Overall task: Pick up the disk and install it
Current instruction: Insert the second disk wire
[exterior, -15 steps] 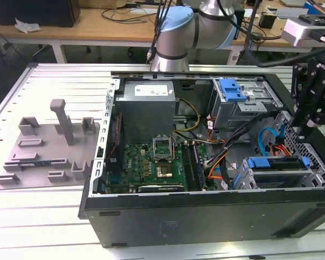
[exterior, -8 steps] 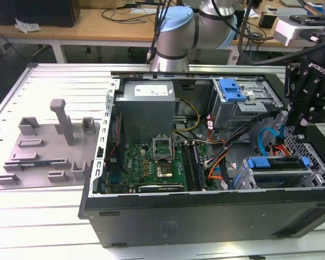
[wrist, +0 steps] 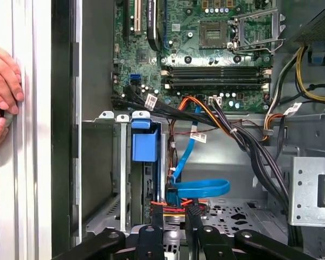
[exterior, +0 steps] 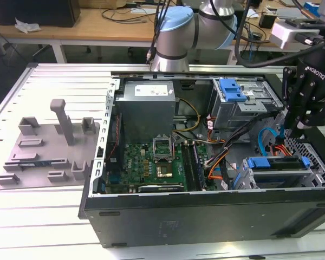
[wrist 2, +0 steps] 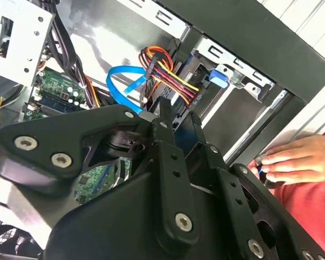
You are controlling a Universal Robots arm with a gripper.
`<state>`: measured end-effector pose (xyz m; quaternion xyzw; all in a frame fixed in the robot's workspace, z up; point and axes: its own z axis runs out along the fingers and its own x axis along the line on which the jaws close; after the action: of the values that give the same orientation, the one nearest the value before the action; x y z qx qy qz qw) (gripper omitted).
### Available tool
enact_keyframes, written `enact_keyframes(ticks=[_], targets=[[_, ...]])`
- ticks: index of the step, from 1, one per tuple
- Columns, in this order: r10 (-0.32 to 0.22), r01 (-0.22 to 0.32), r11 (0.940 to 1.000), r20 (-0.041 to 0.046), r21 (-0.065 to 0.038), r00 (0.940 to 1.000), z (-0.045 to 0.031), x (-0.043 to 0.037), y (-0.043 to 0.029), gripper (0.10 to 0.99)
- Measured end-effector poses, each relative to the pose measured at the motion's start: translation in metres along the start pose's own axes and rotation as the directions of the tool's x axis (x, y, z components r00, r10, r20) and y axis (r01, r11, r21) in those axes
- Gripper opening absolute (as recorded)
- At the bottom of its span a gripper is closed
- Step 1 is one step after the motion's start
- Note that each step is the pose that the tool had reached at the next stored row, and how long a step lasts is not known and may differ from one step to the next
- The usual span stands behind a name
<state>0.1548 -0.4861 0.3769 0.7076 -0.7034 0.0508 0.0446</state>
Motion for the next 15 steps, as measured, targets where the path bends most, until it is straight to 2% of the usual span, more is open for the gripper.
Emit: enact_keyframes(ticks=[6, 10, 15], targets=[[0.019, -0.019, 0.9998, -0.0105, -0.006, 0.9998, 0.0063, -0.0005, 0.003, 0.306], [0.022, -0.022, 0.9996, -0.0124, -0.017, 0.9997, 0.0067, -0.0004, 0.0036, 0.306], [0.038, -0.038, 0.999, -0.0143, -0.023, 0.9992, 0.0083, -0.0006, 0.0042, 0.306]])
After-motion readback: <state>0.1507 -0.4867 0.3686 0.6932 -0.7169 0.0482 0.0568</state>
